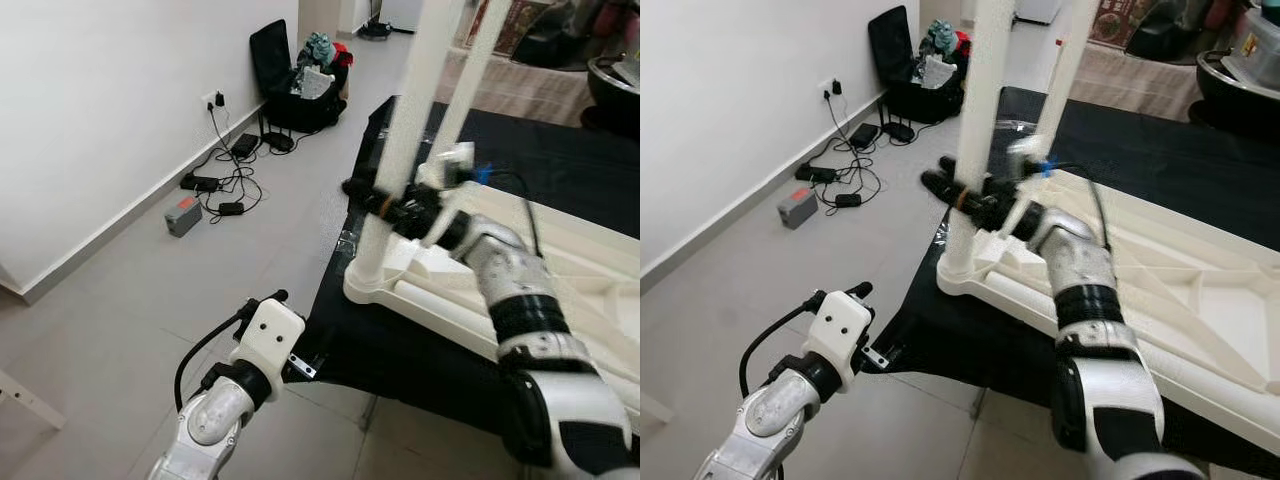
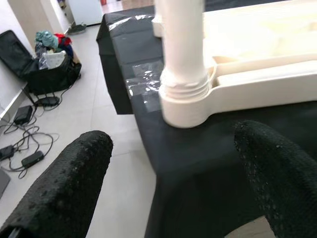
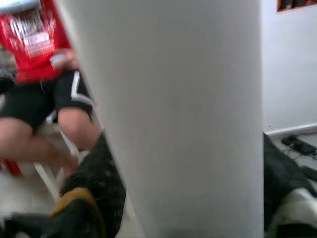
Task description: Building children table
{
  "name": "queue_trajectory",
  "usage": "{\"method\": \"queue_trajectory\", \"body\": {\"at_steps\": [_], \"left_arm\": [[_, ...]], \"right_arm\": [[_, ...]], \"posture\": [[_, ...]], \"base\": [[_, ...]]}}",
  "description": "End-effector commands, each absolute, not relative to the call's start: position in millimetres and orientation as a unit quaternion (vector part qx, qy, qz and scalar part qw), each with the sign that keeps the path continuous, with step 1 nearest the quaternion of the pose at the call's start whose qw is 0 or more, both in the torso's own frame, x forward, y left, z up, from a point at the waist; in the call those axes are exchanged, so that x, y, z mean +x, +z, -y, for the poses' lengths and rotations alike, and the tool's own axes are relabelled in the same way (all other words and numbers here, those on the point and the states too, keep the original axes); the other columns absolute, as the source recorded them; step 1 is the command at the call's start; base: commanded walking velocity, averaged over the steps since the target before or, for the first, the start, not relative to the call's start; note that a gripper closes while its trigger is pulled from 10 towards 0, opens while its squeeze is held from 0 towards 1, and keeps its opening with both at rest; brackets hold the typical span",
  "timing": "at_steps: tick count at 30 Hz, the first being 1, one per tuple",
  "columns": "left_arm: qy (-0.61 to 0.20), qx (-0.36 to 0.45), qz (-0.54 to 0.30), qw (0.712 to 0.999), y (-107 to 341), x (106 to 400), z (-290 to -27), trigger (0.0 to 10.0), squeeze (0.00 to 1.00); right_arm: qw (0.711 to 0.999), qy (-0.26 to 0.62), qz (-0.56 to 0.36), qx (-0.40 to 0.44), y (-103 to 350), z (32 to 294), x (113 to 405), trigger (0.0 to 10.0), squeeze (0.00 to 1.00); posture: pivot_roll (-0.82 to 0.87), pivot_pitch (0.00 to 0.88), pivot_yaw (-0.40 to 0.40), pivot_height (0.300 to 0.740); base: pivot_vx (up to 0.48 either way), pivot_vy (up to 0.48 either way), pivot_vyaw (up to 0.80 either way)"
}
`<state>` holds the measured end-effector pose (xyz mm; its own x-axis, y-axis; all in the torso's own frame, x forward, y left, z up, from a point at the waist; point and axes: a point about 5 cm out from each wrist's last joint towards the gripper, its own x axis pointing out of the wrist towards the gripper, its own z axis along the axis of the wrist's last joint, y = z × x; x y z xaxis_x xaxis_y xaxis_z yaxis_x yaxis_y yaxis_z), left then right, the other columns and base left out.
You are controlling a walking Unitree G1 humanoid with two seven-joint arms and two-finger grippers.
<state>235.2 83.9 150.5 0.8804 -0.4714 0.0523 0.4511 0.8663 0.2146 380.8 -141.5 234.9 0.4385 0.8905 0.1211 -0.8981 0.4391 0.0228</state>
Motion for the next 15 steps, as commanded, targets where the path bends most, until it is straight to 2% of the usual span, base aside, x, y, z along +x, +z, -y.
{"method": "queue_trajectory", "body": {"at_steps": [1,2,5,6,7,9,10,11,12,14,15], "left_arm": [[-0.239,0.101,0.047,0.965,147,234,-83,10.0,0.00],[-0.239,0.101,0.046,0.965,147,234,-83,10.0,0.00],[-0.240,0.101,0.046,0.964,147,233,-83,10.0,0.00],[-0.240,0.101,0.045,0.964,147,233,-83,10.0,0.00],[-0.240,0.101,0.045,0.964,147,233,-83,10.0,0.00],[-0.241,0.101,0.046,0.964,146,233,-83,10.0,0.00],[-0.241,0.101,0.046,0.964,146,233,-83,10.0,0.00],[-0.242,0.100,0.045,0.964,146,233,-83,10.0,0.00],[-0.242,0.100,0.045,0.964,146,233,-83,10.0,0.00],[-0.243,0.101,0.045,0.964,146,233,-82,10.0,0.00],[-0.243,0.101,0.045,0.964,146,233,-82,10.0,0.00]], "right_arm": [[0.838,0.546,0.015,0.014,222,130,380,4.8,0.00],[0.840,0.542,0.011,0.004,221,129,381,0.0,0.00],[0.853,0.521,0.015,-0.030,223,130,383,0.0,0.00],[0.871,0.490,0.024,-0.036,225,133,387,0.0,0.00],[0.871,0.490,0.024,-0.036,225,133,387,0.0,0.00],[0.915,0.400,0.036,-0.026,227,140,396,0.0,0.00],[0.915,0.400,0.036,-0.026,227,140,396,0.0,0.00],[0.956,0.293,0.025,-0.006,221,149,404,0.0,0.00],[0.956,0.293,0.025,-0.006,221,149,404,0.0,0.00],[0.988,0.152,0.010,0.019,212,163,409,0.0,0.00],[0.988,0.152,0.010,0.019,212,163,409,0.0,0.00]], "posture": [[0.13,0.105,-0.073,0.740],[0.13,0.101,-0.071,0.740],[0.13,0.099,-0.075,0.740],[0.13,0.095,-0.071,0.740],[0.13,0.095,-0.071,0.740],[0.13,0.093,-0.072,0.740],[0.13,0.093,-0.072,0.740],[0.13,0.092,-0.070,0.740],[0.13,0.092,-0.070,0.740],[0.13,0.094,-0.064,0.740],[0.13,0.094,-0.064,0.740]], "base": [[0.000,0.000,0.00],[0.000,0.000,0.00],[0.000,0.000,0.00],[0.000,0.000,0.00],[0.000,0.000,0.00],[0.000,0.000,0.00],[0.000,0.000,0.00],[0.000,0.000,0.00],[0.000,0.000,0.00],[0.000,0.000,0.00],[0.000,0.000,0.00]]}}
